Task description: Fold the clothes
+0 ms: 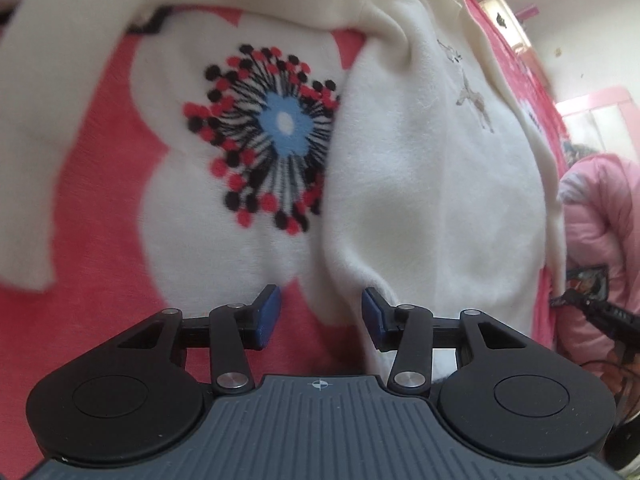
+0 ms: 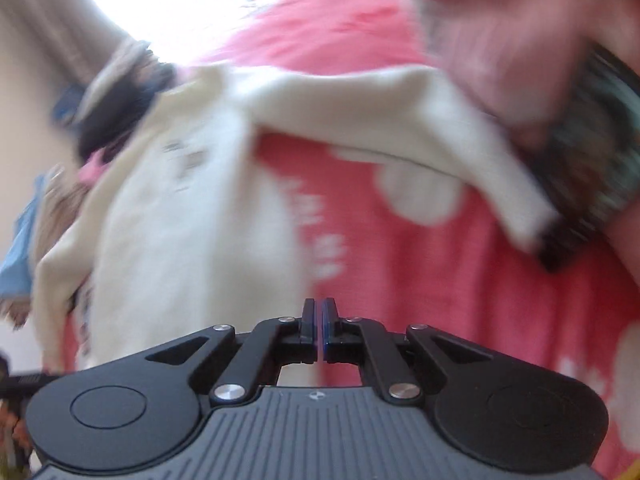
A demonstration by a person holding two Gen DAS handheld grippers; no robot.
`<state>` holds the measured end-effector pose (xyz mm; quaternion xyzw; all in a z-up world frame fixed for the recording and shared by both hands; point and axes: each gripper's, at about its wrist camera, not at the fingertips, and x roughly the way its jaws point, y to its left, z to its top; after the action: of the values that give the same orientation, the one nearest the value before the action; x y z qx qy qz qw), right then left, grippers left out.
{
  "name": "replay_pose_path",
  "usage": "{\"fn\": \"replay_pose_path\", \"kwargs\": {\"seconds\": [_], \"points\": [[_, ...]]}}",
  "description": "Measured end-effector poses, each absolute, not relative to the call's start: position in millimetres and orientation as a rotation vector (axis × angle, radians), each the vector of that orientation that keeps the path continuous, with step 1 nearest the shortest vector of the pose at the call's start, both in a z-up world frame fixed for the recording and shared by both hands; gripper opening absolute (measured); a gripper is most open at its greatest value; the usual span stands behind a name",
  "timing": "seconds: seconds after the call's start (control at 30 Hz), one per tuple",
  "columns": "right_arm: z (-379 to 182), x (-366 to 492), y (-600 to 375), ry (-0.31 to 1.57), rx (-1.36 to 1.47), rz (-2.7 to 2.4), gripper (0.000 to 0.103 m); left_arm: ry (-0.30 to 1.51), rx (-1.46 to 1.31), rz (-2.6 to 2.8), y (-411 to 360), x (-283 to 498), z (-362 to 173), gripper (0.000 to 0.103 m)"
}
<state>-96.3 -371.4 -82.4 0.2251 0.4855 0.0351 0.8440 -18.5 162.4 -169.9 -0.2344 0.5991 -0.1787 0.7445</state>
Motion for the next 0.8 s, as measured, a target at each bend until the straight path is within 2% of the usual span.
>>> {"fn": "replay_pose_path", "kwargs": {"seconds": [0.03, 0.07, 0.1, 0.13, 0.2, 0.27, 0.3, 0.37, 0.4, 0.5, 0.6, 0.7, 0.8], "points": [[-77, -90, -352, 1.012, 0.439, 0.143, 0.009, 1.319, -0.538, -0.388, 158, -16, -171, 0.04], [-71, -85, -333, 0.998, 0.401, 0.212, 0.013, 1.327, -0.566, -0.386, 154, -13, -171, 0.026], [-65, -80, -314, 0.984, 0.356, 0.279, 0.017, 1.344, -0.621, -0.395, 150, -8, -168, 0.016], [-59, -76, -294, 0.968, 0.299, 0.35, 0.025, 1.358, -0.675, -0.403, 146, -4, -165, 0.011], [-50, -69, -251, 0.93, 0.201, 0.481, 0.036, 1.344, -0.727, -0.424, 133, 6, -147, 0.011], [-42, -66, -215, 0.898, 0.135, 0.601, 0.053, 1.341, -0.716, -0.457, 115, 17, -131, 0.01], [-40, -67, -198, 0.885, 0.11, 0.652, 0.057, 1.34, -0.702, -0.476, 105, 23, -124, 0.009], [-43, -69, -169, 0.878, 0.059, 0.734, 0.072, 1.34, -0.672, -0.512, 86, 33, -111, 0.008], [-46, -70, -155, 0.88, 0.028, 0.765, 0.075, 1.338, -0.63, -0.524, 76, 38, -108, 0.008], [-73, -66, -129, 0.931, -0.069, 0.728, 0.074, 1.35, -0.558, -0.532, 60, 46, -112, 0.009], [-101, -53, -126, 1.048, -0.016, 0.686, 0.065, 1.327, -0.572, -0.522, 72, 48, -117, 0.009], [-94, -60, -126, 1.027, 0.01, 0.761, 0.064, 1.285, -0.611, -0.523, 98, 42, -113, 0.01], [-80, -80, -98, 0.98, -0.166, 0.917, 0.064, 1.249, -0.58, -0.471, 127, 32, -108, 0.013]]}}
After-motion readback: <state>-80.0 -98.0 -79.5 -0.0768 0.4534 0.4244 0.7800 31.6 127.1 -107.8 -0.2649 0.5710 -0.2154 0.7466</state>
